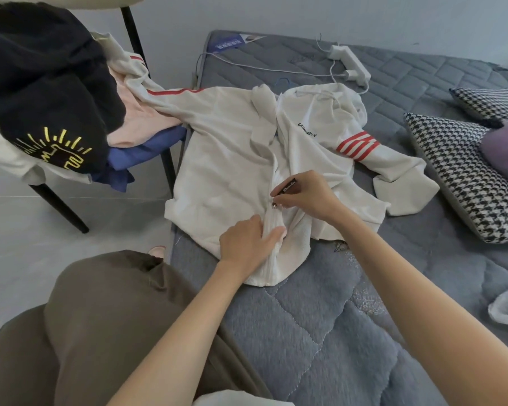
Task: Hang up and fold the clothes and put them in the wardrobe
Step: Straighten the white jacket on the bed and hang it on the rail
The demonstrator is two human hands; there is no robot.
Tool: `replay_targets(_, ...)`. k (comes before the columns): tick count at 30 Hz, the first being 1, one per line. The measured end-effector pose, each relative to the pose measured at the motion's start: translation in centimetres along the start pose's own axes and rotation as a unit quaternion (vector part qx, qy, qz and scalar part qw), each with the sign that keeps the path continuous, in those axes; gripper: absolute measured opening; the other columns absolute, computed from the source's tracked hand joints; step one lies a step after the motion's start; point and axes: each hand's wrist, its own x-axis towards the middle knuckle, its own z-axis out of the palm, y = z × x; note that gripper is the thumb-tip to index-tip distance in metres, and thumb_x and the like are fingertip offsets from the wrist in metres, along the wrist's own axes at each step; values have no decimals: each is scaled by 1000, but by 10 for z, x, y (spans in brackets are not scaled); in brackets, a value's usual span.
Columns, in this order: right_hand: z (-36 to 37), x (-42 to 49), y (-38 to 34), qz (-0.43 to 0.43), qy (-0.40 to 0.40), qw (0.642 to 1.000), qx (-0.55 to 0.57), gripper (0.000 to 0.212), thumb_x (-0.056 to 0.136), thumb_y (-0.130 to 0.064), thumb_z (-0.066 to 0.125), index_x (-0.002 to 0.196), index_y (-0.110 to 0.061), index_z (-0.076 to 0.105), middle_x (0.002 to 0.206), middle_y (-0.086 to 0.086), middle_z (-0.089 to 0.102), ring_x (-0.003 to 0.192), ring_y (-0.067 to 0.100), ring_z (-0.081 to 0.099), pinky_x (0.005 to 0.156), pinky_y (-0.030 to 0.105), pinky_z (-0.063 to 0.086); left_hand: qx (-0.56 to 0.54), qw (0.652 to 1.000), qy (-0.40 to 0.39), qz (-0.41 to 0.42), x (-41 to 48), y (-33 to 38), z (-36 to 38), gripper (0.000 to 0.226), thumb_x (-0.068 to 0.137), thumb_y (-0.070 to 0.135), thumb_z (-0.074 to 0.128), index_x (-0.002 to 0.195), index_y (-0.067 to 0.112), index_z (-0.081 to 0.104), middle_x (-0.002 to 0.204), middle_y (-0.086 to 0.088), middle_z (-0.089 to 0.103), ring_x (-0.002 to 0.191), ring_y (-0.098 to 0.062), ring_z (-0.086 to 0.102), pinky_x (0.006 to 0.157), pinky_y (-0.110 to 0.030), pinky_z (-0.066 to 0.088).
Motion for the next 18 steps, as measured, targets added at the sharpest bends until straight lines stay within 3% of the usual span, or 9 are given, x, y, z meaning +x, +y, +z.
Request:
replay_targets(4,6,5,-2,-20,-2,998,-66,5,79,-6,75,84,-7,75,72,3,73,64,4,66,63,12,50,64,997,-26,43,5,1,5,41,99,45,29,86,15,53,86,-6,63,84,-30,60,70,-34,40)
replay_targets(7,5,23,-5,-40,23,990,-133,6,79,-8,73,83,-13,75,76,1,73,75,9,66,72,18,50,61,994,-57,65,1,-9,3,38,100,40,29,69,19,39,67,2,49,71,-24,54,64,-32,34)
replay_targets(11,-11,66,-11,-37,102,986,-125,11,77,-3,69,82,-11,74,73,-2,70,76,14,67,74,25,51,80,990,-77,85,-9,-18,1,45,100,41,32,60,21,27,59,6,38,61,-18,43,60,-30,30)
replay_targets(14,-26,99,-17,-9,170,981,-93,11,79,-2,68,85,-9,74,75,-3,69,71,8,64,66,14,47,81,986,-121,78,-6,-23,-4,47,100,44,33,60,20,28,59,5,39,61,-17,43,59,-30,30)
replay_targets(18,-27,114,-28,-30,139,988,-54,10,81,-1,68,85,-7,73,76,4,72,61,1,63,63,7,46,85,980,-173,59,11,-20,-13,46,93,56,40,63,20,41,65,7,49,65,-16,51,58,-26,33)
